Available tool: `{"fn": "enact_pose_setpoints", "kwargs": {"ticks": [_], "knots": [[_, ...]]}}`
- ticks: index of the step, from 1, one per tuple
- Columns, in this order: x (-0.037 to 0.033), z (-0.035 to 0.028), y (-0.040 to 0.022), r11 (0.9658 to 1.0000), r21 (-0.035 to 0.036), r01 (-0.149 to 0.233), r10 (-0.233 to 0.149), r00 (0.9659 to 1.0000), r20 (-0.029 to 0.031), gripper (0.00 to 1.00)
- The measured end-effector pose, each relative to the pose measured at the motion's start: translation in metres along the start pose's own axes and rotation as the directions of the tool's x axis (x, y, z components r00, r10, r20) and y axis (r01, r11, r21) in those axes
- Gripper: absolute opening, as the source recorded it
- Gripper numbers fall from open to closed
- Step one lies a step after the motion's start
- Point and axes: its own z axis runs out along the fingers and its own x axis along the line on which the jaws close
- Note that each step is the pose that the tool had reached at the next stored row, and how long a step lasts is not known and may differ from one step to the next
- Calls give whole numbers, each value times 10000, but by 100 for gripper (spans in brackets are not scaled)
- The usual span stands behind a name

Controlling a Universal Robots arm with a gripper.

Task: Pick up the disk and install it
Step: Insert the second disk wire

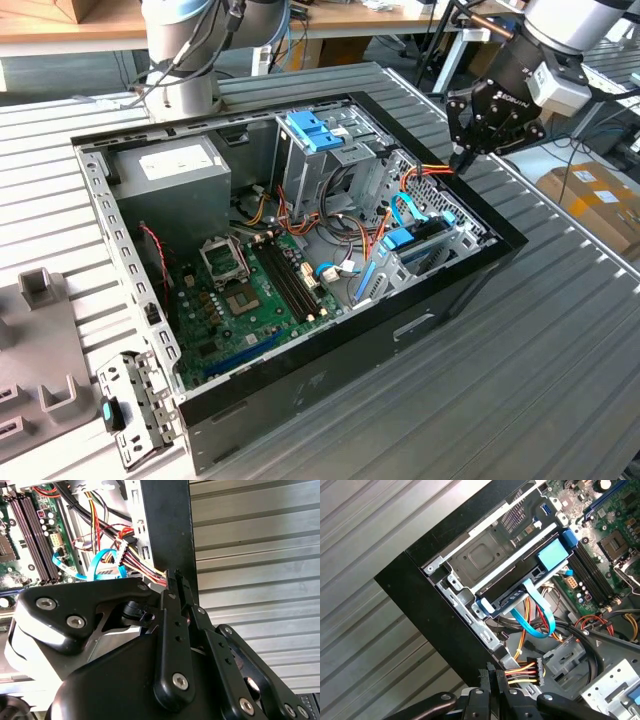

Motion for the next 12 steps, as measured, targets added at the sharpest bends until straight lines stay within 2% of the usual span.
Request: {"fn": "enact_pose_setpoints", "kwargs": {"ticks": [4, 8, 11, 12], "knots": [[-5, -1, 4, 10000, -1, 2, -2, 10000, -1, 16], [-42, 0, 34, 10000, 1, -16, 16, 10000, -2, 16], [-80, 2, 67, 9998, 14, -176, 176, 9998, -11, 16], [-80, 2, 67, 9994, 24, -333, 333, 9994, -20, 16]]}}
